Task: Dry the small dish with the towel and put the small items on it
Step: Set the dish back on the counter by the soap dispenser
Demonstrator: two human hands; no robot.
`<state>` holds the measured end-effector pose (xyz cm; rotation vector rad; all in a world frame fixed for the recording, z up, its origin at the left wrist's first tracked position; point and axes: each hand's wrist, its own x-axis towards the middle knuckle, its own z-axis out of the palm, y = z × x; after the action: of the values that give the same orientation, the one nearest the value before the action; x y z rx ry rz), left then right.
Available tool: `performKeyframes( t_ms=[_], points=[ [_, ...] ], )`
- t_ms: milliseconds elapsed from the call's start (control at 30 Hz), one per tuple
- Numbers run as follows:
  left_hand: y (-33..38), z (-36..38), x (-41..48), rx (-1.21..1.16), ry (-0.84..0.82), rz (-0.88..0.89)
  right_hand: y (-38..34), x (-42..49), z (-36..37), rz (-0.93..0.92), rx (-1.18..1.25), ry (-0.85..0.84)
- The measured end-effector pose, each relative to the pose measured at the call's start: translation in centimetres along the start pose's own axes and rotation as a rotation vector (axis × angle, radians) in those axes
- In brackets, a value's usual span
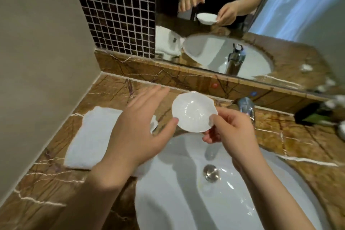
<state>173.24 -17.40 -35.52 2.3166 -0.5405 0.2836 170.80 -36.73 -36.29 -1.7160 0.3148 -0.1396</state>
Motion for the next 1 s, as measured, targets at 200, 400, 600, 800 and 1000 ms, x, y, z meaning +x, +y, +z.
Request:
performKeyframes(
  t_ms=[200, 400, 600, 800, 1000],
  points=[
    [5.6, 5.6, 1.7, -0.058, -0.127, 0.090, 0.9, -1.9, -8.8, 0.004, -0.023, 0.181],
    [11.3, 12.0, 2.3, -0.088, -0.228, 0.191, 2.9, -3.7, -17.2, 0.051, -0.046, 0.346],
    [16.3, 17.5, 3.2, -0.097, -0.303, 0.260, 5.1, -4.6, -24.0, 0.134, -0.063, 0.422],
    [18.7, 22.2, 3.9, -0.054, -0.334, 0.245, 8.7, -2.9, -28.6, 0.226, -0.022, 0.442],
    [19.0, 26.2, 4.0, -0.046, -0.338, 0.197, 13.3, 0.2, -30.4, 0.247, -0.038, 0.460]
  ],
)
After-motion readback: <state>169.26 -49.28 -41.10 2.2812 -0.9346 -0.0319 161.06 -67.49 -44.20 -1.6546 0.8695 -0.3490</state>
